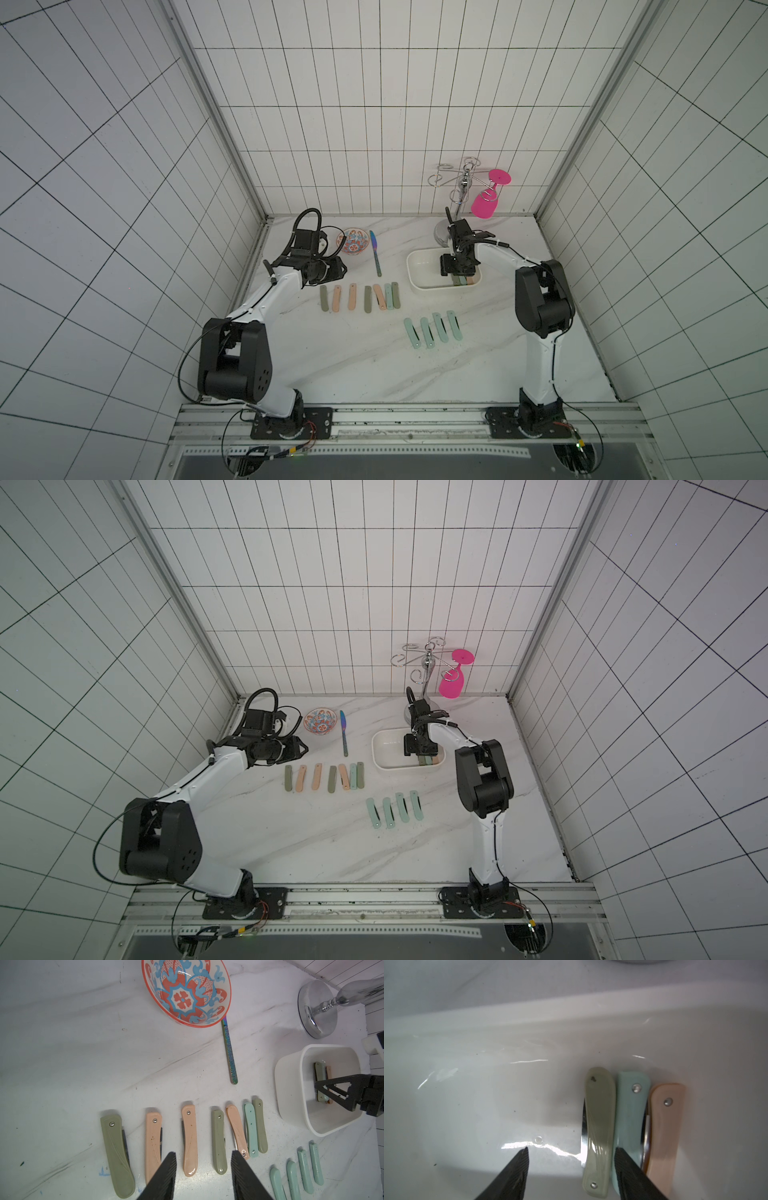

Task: Take the fruit knife out of the storage box
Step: Pick up the fruit knife from the storage box.

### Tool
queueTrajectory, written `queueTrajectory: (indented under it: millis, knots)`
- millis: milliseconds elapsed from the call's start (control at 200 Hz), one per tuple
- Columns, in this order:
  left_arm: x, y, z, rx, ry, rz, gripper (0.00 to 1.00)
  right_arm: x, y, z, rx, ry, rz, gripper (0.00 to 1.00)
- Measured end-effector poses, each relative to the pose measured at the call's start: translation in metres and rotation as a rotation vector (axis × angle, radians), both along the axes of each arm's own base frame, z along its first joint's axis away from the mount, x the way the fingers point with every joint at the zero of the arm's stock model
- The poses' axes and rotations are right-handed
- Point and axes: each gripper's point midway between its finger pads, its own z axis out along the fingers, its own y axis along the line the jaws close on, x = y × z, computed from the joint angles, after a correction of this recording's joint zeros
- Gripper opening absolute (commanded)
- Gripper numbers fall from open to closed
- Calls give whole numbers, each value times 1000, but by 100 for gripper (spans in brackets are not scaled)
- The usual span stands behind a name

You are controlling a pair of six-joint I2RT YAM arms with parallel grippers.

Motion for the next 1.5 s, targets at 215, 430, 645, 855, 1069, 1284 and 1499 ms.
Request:
queueTrajectory:
  millis: [215, 430, 645, 855, 1069, 1284, 1499]
  knots:
    - [-1, -5, 1, -12, 0, -13, 46, 1, 1, -13, 5, 17, -4, 54]
    - [-1, -6, 1, -18, 1, -17, 46, 5, 2, -14, 10, 3, -8, 36]
    - [-1, -9, 0, -25, 6, -26, 46, 8, 4, -15, 19, -6, -9, 20]
    - [1, -14, 5, -34, -8, -41, 46, 10, 9, -13, 45, -11, -8, 7]
    - [0, -24, 9, -35, -23, -68, 46, 9, 13, -13, 58, -8, 2, 0]
    - [1, -29, 13, -34, -38, -84, 47, 4, 18, -11, 60, -6, 14, 0]
    - [-1, -35, 19, -35, -52, -101, 47, -6, 35, 5, 69, -25, 54, 2]
